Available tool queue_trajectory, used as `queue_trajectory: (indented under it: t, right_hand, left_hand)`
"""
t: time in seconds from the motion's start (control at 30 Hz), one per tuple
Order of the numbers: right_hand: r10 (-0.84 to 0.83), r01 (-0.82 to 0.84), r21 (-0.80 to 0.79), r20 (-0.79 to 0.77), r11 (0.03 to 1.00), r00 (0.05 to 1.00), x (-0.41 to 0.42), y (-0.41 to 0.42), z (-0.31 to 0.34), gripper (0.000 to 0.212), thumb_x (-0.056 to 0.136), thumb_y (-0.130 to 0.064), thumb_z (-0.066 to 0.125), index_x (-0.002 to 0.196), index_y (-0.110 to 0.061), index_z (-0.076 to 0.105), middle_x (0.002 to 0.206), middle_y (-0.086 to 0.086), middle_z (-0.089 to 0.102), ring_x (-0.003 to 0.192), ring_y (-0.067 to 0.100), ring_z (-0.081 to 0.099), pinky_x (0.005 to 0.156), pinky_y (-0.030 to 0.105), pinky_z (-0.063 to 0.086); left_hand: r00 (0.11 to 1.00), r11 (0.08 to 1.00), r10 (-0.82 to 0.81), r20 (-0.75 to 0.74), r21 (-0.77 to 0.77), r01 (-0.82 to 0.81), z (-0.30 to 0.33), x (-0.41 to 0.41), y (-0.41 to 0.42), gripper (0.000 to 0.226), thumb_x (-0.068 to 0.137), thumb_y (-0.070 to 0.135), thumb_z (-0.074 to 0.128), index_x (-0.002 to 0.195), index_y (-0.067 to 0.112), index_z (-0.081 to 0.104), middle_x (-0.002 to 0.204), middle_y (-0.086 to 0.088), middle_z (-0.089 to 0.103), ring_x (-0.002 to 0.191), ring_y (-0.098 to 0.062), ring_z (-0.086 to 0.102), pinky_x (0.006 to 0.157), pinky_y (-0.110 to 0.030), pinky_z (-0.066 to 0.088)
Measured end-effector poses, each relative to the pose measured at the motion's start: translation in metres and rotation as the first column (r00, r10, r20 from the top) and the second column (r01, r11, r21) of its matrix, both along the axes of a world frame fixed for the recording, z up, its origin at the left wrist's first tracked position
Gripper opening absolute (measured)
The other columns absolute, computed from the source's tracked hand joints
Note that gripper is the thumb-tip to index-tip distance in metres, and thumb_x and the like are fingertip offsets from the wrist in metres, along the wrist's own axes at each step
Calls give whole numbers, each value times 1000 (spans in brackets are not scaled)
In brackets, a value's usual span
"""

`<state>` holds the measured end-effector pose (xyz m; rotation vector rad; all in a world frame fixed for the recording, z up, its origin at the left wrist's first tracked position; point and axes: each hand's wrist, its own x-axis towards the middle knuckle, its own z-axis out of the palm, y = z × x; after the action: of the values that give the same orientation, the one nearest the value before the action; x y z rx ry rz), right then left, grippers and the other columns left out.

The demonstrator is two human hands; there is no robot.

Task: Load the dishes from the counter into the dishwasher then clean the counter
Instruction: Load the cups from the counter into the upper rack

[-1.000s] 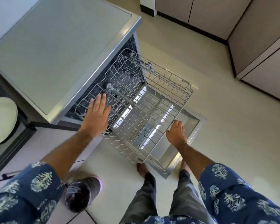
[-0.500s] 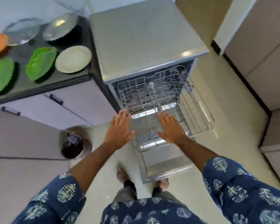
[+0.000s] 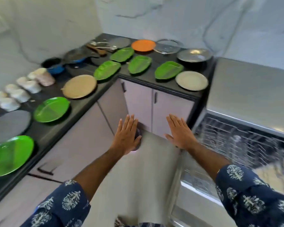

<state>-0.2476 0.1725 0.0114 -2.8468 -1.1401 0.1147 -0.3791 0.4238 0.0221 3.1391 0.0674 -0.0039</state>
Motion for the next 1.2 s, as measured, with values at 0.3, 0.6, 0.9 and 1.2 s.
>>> queue_trajectory:
  t: [0.3,0.6,0.9,1.2]
  right_hand:
    - [245,-260,162,105,952,964,-23,276,50,86,90,-61,39,154,-7,23,158,16,30,145,34,31,118,51,22]
    - [550,-574,149,174,805,817,-56,487,76,76,93,-47,58,151,-7,30,153,16,37,140,33,36,117,49,28]
    - [750,-762,157,136,628,647,-29,660,79,74,94,-47,56,153,-11,27,154,11,36,140,27,37,114,45,34]
    - [874,-874,29,21,484,485,-16,797,84,63,89,-38,62,140,-10,38,139,12,44,118,35,51,89,49,49]
  left_hand:
    - [928,918,371,34,139,-372,38,-122,231,85,88,48,56,155,6,24,164,-18,16,152,-34,15,120,-57,20]
    - [774,769,625,106,93,-633,56,-183,362,76,97,45,49,156,7,20,165,-13,12,153,-32,10,121,-56,15]
    - [620,616,782,55,73,-784,54,-155,462,73,102,48,36,159,12,8,167,-8,6,154,-27,4,123,-53,10]
    - [470,457,882,-33,-184,-870,64,-113,554,64,94,40,54,148,12,33,154,-12,34,138,-33,39,109,-50,39]
